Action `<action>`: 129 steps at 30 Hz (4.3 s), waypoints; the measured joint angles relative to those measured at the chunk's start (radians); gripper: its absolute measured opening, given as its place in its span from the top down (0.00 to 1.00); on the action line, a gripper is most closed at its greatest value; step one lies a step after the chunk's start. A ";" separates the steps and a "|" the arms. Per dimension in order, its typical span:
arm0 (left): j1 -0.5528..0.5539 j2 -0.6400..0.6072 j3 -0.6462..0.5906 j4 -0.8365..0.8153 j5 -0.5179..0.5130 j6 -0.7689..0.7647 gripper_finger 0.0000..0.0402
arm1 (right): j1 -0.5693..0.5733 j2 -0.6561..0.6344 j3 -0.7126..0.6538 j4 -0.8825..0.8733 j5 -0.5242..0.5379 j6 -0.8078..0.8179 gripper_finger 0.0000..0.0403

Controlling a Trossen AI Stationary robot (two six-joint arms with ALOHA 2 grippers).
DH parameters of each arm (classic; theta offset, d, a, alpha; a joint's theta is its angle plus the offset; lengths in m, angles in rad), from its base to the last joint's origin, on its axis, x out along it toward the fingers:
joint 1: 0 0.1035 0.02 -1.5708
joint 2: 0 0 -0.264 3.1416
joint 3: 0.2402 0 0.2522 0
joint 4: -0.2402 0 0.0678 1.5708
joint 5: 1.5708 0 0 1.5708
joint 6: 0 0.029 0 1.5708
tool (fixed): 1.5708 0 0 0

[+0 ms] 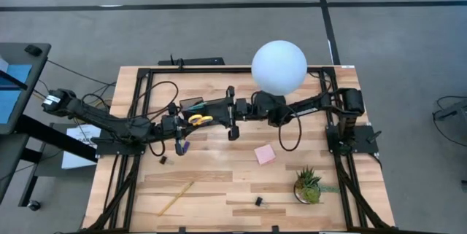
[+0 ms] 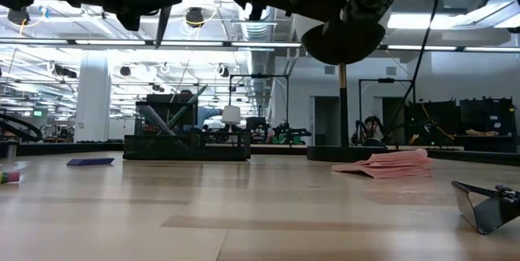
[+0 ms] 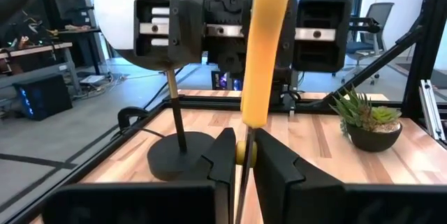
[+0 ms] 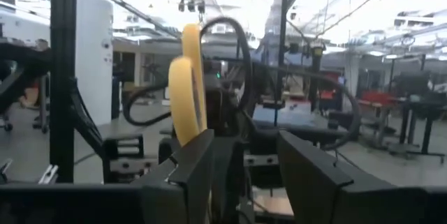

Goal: Pick and place office supplies into organizer
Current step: Put the yellow scissors into the black desk organizer

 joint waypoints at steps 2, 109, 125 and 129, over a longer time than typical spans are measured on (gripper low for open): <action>-0.007 0.000 0.000 0.005 -0.008 -0.002 0.96 | -0.002 0.000 0.000 -0.023 0.001 0.000 0.62; 0.407 0.361 0.000 -0.251 -0.135 -0.278 0.96 | -0.126 0.082 0.017 -0.437 0.326 0.418 0.95; 0.408 0.362 -0.001 -0.207 -0.120 -0.231 0.96 | -0.049 0.371 0.369 -0.575 0.918 0.333 1.00; 0.407 0.361 -0.001 -0.211 -0.116 -0.231 0.96 | -0.059 0.416 0.428 -0.590 0.946 0.321 1.00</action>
